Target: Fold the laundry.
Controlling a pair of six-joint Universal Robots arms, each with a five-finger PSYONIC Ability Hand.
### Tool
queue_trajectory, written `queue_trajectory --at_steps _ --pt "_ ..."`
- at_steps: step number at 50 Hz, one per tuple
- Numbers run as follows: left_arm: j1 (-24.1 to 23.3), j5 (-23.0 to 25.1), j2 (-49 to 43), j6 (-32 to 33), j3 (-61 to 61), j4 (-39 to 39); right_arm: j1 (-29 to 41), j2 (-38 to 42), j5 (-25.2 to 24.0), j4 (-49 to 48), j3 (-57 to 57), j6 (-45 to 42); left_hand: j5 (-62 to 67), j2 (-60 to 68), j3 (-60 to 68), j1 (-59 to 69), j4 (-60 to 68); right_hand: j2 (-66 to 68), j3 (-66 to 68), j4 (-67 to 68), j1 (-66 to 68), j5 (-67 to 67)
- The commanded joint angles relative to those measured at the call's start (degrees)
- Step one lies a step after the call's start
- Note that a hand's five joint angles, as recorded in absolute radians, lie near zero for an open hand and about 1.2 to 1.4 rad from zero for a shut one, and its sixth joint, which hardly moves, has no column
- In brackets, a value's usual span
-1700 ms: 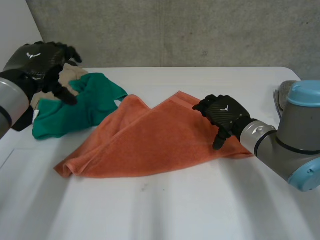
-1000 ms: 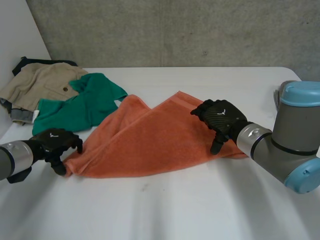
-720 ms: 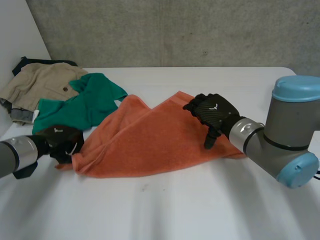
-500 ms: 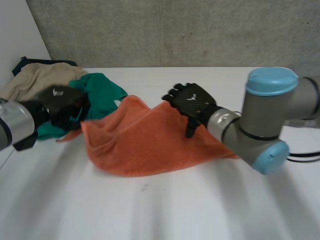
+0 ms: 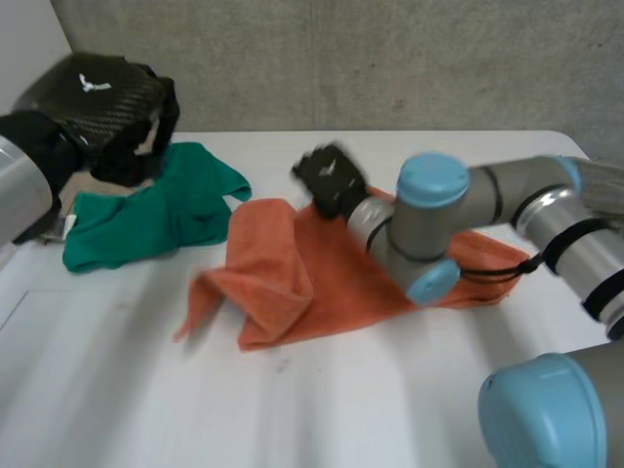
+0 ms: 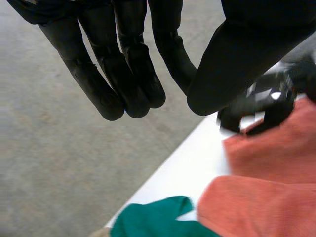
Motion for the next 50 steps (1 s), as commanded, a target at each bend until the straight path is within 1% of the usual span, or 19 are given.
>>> queue_trajectory --at_steps 1,5,6,9,10,11,12,14,15,16,18,23,27,31,35,41,48,49,50 --pt "2.3 -3.0 -7.2 -0.2 8.8 6.7 -6.5 -11.3 10.8 -1.3 -2.5 5.2 12.8 11.5 12.0 13.5 11.5 12.7 12.2 11.8 14.5 13.0" --pt "1.7 -8.1 -12.5 -1.0 16.0 9.2 -10.0 -19.1 10.3 -1.7 0.8 7.1 12.8 11.5 12.0 13.5 11.5 12.7 12.2 11.8 14.5 13.0" --pt "1.1 -9.5 -14.4 -1.1 18.2 9.2 -10.8 -22.0 8.6 -1.4 3.3 8.8 12.8 11.5 12.0 13.5 11.5 12.7 12.2 11.8 14.5 13.0" --pt "-1.2 -10.2 -17.8 -1.5 20.3 6.8 -11.5 -26.8 3.8 0.1 10.5 10.8 12.8 11.5 12.0 13.5 11.5 12.7 12.2 11.8 14.5 13.0" --pt "-1.8 -10.2 -18.5 -1.7 20.0 5.7 -11.5 -28.0 2.7 0.6 12.8 10.9 6.3 5.0 5.5 7.0 5.1 12.7 12.2 11.8 14.5 13.0" --pt "-2.5 -10.0 -19.6 -2.0 18.6 3.4 -11.4 -30.0 0.9 1.1 17.6 10.8 -12.9 -14.2 -13.7 -12.2 -14.2 12.7 12.2 11.8 14.5 13.0" --pt "-2.8 -9.9 -20.1 -2.4 17.5 2.6 -11.4 -30.9 0.2 1.3 20.0 10.7 -21.1 -22.4 -21.9 -20.4 -22.3 8.1 7.6 7.1 9.8 8.3" --pt "-3.0 -9.6 -20.7 -3.1 15.0 0.9 -11.2 -32.5 -0.9 1.3 24.7 10.4 -34.1 -35.4 -34.8 -33.3 -35.3 -18.3 -18.8 -19.2 -16.5 -18.0" --pt "-3.1 -9.7 -20.8 -4.1 12.2 0.0 -11.1 -33.8 -1.6 1.1 29.1 9.7 -43.3 -44.6 -44.0 -42.5 -44.5 -43.9 -44.4 -44.8 -42.1 -43.6" --pt "-3.1 -9.6 -20.8 -4.6 10.6 0.0 -11.0 -34.2 -1.7 1.1 31.0 9.4 -45.5 -46.9 -46.3 -44.8 -46.8 -52.3 -52.8 -53.2 -50.5 -52.0" --pt "-3.1 -9.3 -20.4 -6.4 5.9 0.3 -10.7 -34.6 -1.6 0.8 36.2 8.0 -47.6 -48.9 -48.3 -46.8 -48.8 -57.3 -57.8 -58.2 -55.5 -57.0" --pt "-3.0 -7.9 -17.7 -7.5 -3.7 1.8 -9.4 -34.1 -0.2 0.5 44.8 5.1 -48.9 -50.2 -49.7 -48.2 -50.2 -57.3 -57.8 -58.2 -55.5 -57.0" --pt "-2.6 -4.2 -14.4 -7.3 -11.7 1.9 -9.6 -32.7 0.5 0.1 48.2 3.0 -48.6 -49.9 -49.4 -47.9 -49.8 -57.3 -57.8 -58.2 -55.5 -57.0" --pt "-2.8 -1.2 -13.3 -7.1 -16.0 0.0 -10.2 -30.8 1.1 -0.3 49.6 2.2 -48.2 -49.6 -49.0 -47.5 -49.5 -57.3 -57.8 -58.2 -55.5 -57.0" --pt "-3.9 -0.4 -13.6 -7.1 -18.1 -1.3 -10.8 -29.3 1.2 0.1 49.6 2.6 -47.4 -48.7 -48.2 -46.7 -48.7 -57.3 -57.8 -58.2 -55.5 -57.0" --pt "-6.4 -2.2 -16.8 -7.0 -18.3 -0.4 -10.8 -28.9 1.3 0.2 49.7 2.6 -44.7 -46.0 -45.5 -44.0 -46.0 -57.3 -57.8 -58.2 -55.5 -57.0" --pt "-7.1 -5.4 -22.8 -5.7 -16.1 3.0 -10.8 -29.2 1.3 0.3 49.6 2.4 -34.0 -35.3 -34.7 -33.2 -35.2 -57.3 -57.8 -58.2 -55.5 -57.0" --pt "-7.2 -5.6 -23.3 -5.4 -15.7 3.3 -10.8 -29.2 1.3 0.3 49.6 2.4 -31.4 -32.8 -32.2 -30.7 -32.7 -57.3 -57.8 -58.2 -55.5 -57.0" --pt "-7.4 -5.9 -23.9 -5.3 -15.0 3.6 -10.8 -29.3 1.3 0.3 49.5 2.2 -19.6 -20.9 -20.4 -18.9 -20.9 -57.3 -57.8 -58.2 -55.5 -57.0"
